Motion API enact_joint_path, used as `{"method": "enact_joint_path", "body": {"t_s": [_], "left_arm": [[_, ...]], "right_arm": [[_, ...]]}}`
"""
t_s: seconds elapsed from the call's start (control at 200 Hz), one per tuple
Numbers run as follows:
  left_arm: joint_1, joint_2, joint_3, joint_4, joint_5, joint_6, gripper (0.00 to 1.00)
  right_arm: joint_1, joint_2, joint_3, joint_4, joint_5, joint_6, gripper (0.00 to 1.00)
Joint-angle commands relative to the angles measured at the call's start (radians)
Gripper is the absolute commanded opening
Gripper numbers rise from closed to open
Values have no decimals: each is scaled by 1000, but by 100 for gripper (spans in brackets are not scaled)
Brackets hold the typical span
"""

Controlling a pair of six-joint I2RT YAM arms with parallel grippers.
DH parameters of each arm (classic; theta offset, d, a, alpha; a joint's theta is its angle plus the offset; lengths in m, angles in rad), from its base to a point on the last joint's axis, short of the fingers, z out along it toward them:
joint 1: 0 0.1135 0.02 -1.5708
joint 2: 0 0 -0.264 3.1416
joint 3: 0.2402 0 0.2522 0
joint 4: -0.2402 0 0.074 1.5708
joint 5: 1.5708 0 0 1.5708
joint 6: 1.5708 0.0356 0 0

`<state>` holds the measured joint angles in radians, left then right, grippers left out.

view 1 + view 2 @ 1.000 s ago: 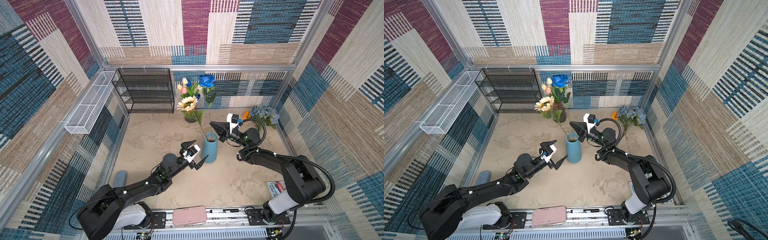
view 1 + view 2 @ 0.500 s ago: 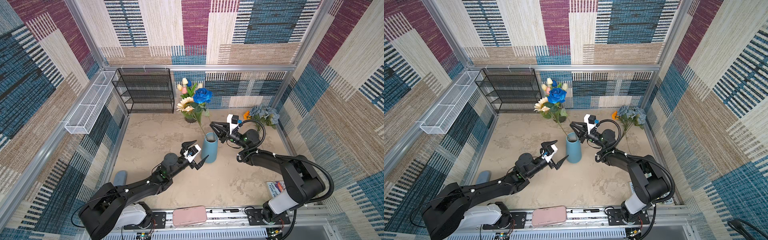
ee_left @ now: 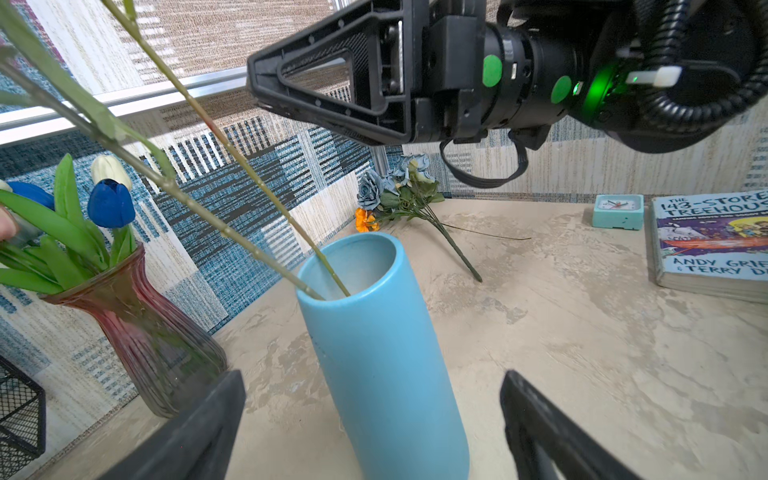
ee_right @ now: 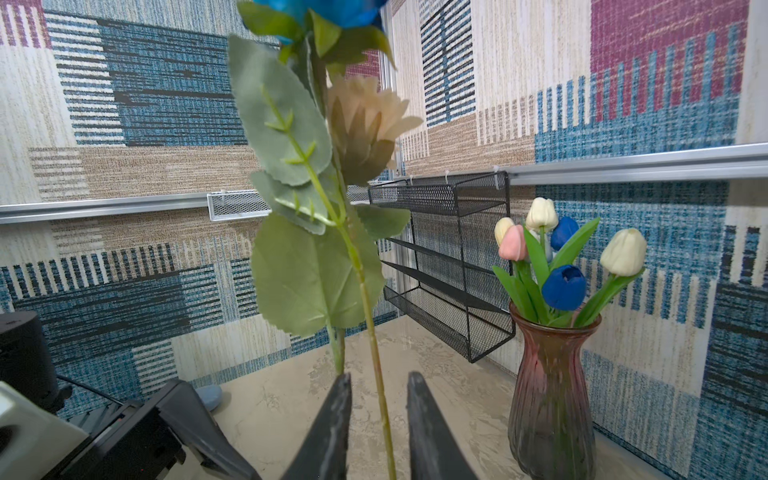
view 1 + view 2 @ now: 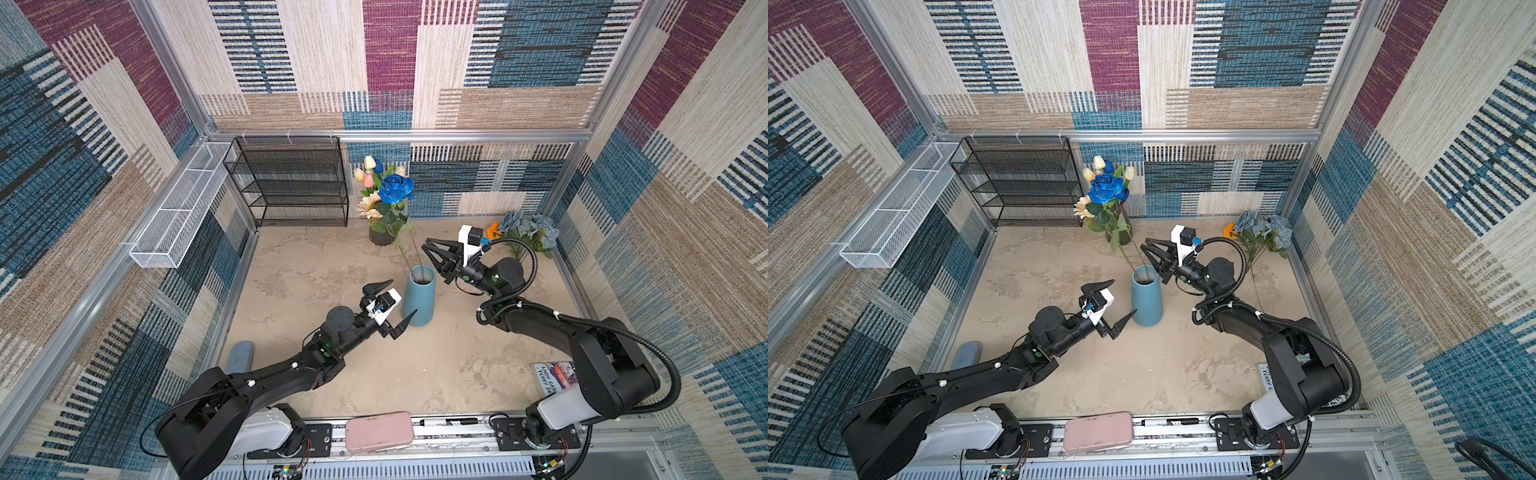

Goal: Arrange the flowers into the vase
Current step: 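Move the right gripper to the flower bundle while the left gripper shifts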

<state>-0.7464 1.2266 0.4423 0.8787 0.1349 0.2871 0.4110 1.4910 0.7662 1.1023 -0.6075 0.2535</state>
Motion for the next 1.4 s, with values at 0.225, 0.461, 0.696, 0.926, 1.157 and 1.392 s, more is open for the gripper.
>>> {"method": "enact_joint_path", "body": {"t_s": [0.225, 0.461, 0.696, 0.926, 1.157, 1.392], "left_arm": [[0, -96, 11, -17, 20, 12, 99], [0, -207, 7, -96, 37, 26, 99], [1, -258, 21, -184, 152, 58, 99], [-1, -203, 152, -458, 329, 74, 99], [-2, -122, 181, -455, 357, 61, 98], [-2, -67, 150, -384, 315, 72, 98]], "right_arm": [[-1, -164, 35, -186, 208, 11, 33], [-86, -213, 106, -441, 294, 14, 34], [-258, -135, 191, -692, 310, 12, 36], [-396, 40, 360, -983, 350, -61, 36], [-526, 175, 475, -1187, 475, -65, 36], [-645, 324, 519, -1279, 426, -1, 38]]}}
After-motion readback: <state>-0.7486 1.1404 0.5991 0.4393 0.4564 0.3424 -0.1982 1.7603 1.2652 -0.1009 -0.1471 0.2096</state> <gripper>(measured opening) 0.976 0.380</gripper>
